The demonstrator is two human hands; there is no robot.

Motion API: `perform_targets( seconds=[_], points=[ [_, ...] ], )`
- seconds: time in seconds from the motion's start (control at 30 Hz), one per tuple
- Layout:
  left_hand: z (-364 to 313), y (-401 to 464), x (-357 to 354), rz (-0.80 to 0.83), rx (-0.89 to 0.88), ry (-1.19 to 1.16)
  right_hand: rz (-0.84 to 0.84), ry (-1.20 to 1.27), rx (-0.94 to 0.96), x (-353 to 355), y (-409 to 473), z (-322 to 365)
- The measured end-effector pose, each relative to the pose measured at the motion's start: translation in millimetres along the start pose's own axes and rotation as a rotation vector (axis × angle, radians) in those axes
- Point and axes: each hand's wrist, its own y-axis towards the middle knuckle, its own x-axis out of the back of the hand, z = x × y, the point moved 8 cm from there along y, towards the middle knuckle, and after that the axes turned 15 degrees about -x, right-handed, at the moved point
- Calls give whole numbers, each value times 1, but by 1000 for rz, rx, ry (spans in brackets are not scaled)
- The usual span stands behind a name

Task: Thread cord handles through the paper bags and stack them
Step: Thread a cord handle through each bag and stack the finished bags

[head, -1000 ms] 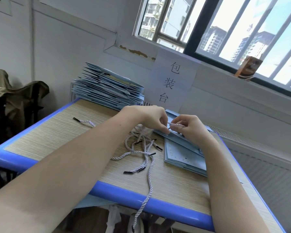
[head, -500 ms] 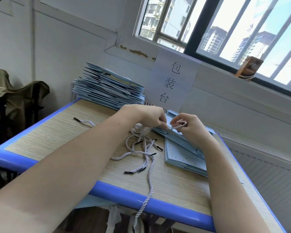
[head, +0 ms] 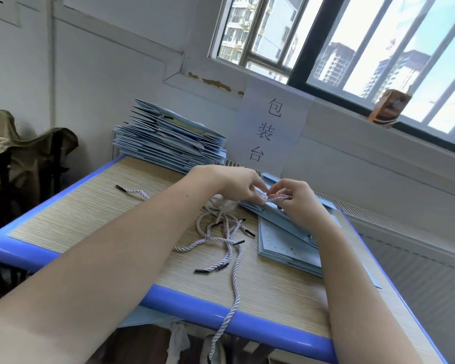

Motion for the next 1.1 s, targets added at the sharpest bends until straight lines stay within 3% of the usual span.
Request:
perform_targets(
  seconds=[0.8, 1.1],
  points=[
    [6, 7, 2, -51, -46, 28, 70, 32, -79, 2, 1, -9],
    [7, 8, 8, -95, -83, 98, 115, -13, 5, -4, -4, 0]
  ],
)
